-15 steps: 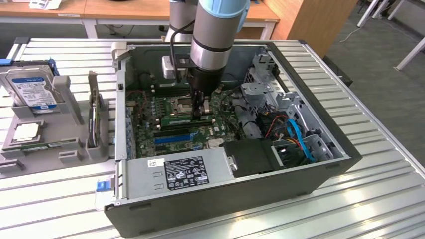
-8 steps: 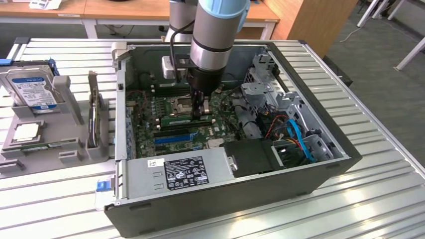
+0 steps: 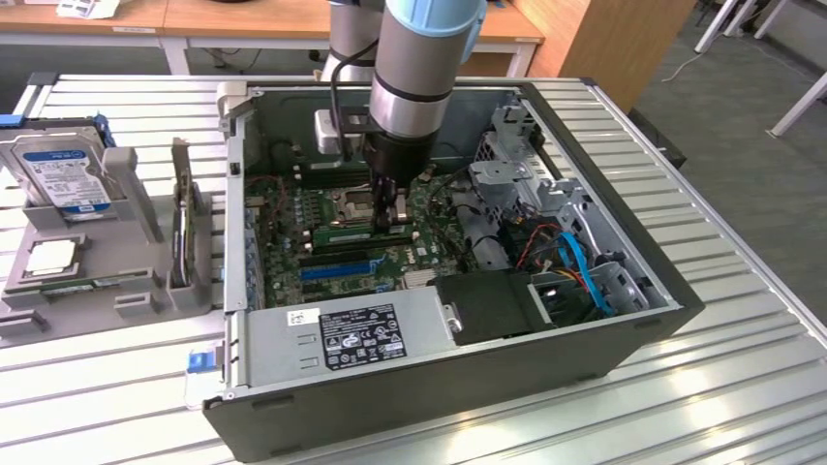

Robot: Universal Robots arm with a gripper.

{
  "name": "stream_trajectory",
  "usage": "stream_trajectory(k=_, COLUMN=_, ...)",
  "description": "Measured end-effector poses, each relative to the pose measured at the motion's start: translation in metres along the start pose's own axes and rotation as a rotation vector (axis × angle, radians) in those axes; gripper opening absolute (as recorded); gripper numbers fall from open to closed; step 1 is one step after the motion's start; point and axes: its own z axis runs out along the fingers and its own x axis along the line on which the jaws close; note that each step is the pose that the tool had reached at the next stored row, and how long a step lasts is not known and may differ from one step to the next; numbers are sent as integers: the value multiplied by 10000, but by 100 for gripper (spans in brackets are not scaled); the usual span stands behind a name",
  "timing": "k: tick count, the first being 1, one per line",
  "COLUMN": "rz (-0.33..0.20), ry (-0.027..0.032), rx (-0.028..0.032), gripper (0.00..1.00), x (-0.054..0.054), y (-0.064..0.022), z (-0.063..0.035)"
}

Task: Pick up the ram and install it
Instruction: 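Insert the ram into the slot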

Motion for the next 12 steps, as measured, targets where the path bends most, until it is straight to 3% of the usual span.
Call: stream_trajectory(k=12, rz=0, ry=-1, rx=1, gripper=12, x=0, y=-1, z=22)
